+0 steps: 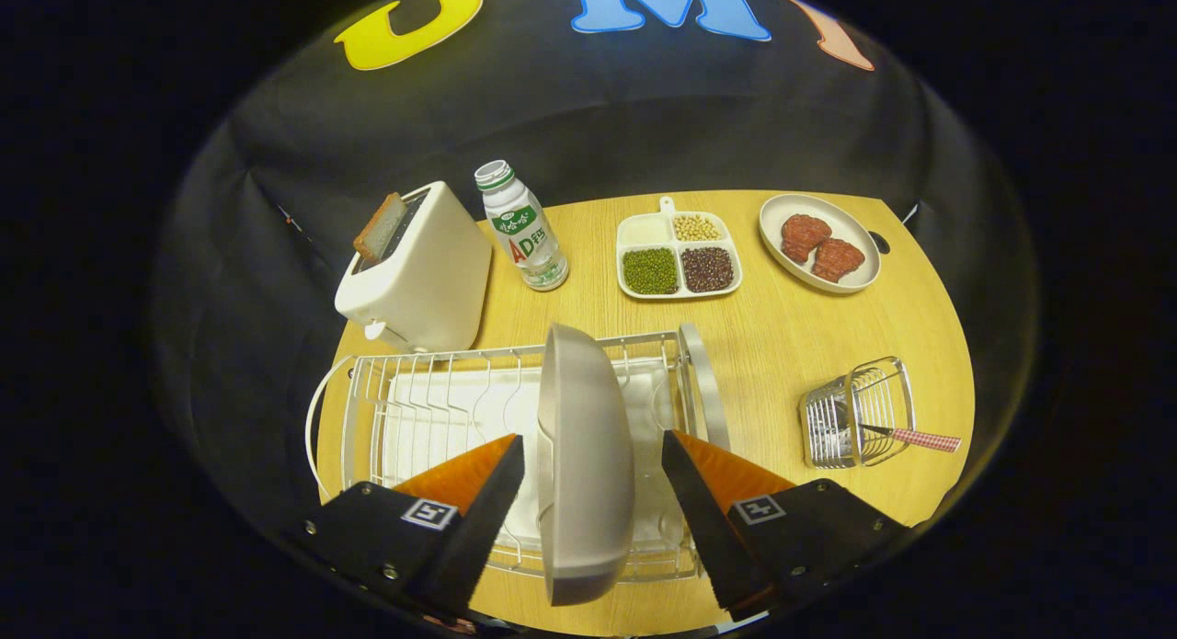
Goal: Take the plate from the dish rack, then take the spoon from the basket and place it into the plate.
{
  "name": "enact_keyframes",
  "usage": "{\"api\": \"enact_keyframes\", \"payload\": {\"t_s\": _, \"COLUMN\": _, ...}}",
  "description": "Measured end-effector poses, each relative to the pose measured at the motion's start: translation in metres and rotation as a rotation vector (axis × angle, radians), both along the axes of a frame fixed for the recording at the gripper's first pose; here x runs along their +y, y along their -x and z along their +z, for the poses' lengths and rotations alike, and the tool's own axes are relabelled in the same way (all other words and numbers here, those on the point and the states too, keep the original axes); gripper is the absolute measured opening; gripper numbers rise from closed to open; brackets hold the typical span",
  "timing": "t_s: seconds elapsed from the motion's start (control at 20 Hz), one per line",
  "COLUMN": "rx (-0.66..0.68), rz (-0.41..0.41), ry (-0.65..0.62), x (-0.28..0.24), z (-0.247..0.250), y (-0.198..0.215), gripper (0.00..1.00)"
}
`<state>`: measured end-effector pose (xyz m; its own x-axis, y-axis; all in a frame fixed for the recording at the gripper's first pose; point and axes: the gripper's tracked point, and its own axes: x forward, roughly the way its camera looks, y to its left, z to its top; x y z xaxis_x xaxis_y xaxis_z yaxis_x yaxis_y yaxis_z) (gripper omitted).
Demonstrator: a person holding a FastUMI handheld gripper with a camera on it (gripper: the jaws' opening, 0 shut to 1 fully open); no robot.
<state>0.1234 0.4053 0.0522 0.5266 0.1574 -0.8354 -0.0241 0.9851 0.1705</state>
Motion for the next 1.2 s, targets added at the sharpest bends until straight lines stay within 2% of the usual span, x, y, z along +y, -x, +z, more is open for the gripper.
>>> {"api": "enact_keyframes", "payload": {"t_s": 0.05, "rx": 0.022, "rz": -0.001, "ry": 0.001, "x": 0.002, "z": -0.007, "y": 0.000, "gripper": 0.84}}
{"api": "enact_keyframes", "payload": {"t_s": 0.1, "rx": 0.041, "rz": 0.003, "ry": -0.010, "x": 0.005, "z": -0.012, "y": 0.002, "gripper": 0.81}}
{"api": "enact_keyframes", "payload": {"t_s": 0.25, "rx": 0.077, "rz": -0.029, "ry": 0.056, "x": -0.008, "z": -0.023, "y": 0.004, "gripper": 0.35}}
{"api": "enact_keyframes", "payload": {"t_s": 0.4, "rx": 0.073, "rz": -0.026, "ry": 0.130, "x": -0.003, "z": -0.017, "y": 0.005, "gripper": 0.35}}
{"api": "enact_keyframes", "payload": {"t_s": 0.7, "rx": -0.021, "rz": -0.013, "ry": 0.354, "x": -0.010, "z": 0.022, "y": -0.005, "gripper": 0.35}}
{"api": "enact_keyframes", "payload": {"t_s": 0.95, "rx": -0.056, "rz": -0.021, "ry": 0.308, "x": -0.011, "z": 0.048, "y": -0.002, "gripper": 0.35}}
{"api": "enact_keyframes", "payload": {"t_s": 1.2, "rx": -0.081, "rz": -0.009, "ry": 0.258, "x": -0.028, "z": 0.078, "y": 0.023, "gripper": 0.35}}
